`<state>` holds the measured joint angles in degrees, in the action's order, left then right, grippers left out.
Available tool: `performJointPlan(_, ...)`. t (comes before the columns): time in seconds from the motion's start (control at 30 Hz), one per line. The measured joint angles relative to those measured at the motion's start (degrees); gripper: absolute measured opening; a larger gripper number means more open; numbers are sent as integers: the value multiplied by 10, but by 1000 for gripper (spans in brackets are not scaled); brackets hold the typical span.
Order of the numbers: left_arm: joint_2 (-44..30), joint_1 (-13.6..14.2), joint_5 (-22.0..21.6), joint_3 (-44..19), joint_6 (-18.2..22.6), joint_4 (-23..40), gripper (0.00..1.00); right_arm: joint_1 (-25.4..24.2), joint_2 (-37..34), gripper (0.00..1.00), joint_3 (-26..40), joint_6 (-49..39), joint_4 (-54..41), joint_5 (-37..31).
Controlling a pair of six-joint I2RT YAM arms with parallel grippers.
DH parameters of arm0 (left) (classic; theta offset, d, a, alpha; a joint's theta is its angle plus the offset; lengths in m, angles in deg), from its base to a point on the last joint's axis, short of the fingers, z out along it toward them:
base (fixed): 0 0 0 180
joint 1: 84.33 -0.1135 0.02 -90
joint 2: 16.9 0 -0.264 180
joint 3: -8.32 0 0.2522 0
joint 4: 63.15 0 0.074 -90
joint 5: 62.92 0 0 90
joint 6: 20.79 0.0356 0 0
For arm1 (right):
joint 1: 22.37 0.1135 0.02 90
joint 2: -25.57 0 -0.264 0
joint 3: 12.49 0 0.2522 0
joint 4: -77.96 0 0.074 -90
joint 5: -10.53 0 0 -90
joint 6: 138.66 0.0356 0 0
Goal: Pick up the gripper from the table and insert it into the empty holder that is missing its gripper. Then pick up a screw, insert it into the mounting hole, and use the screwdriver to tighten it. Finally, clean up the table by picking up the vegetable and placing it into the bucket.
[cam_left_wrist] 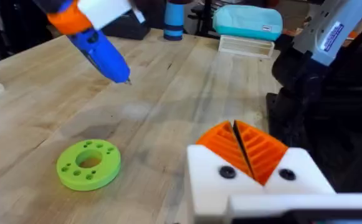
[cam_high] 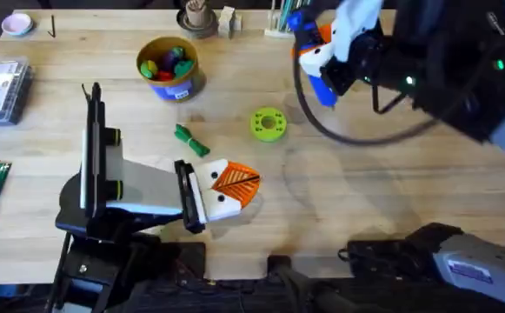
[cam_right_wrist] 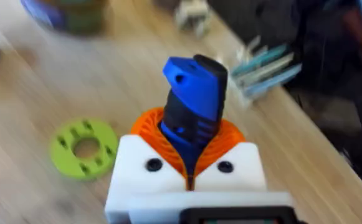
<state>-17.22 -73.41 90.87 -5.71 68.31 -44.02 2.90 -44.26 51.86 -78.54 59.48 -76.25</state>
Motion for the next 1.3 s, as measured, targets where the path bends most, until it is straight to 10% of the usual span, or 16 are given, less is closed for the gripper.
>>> performJointPlan(0.53,0,0,-20,0,0,0,15,-34,-298,17,162,-347,-28,-6)
performJointPlan(0.93,0,0,-21,0,0,0,15,-18,-352,24,169,-390,-89,-19)
performJointPlan(1.3,0,0,-21,0,0,0,15,-18,-369,724,172,-342,-101,-22)
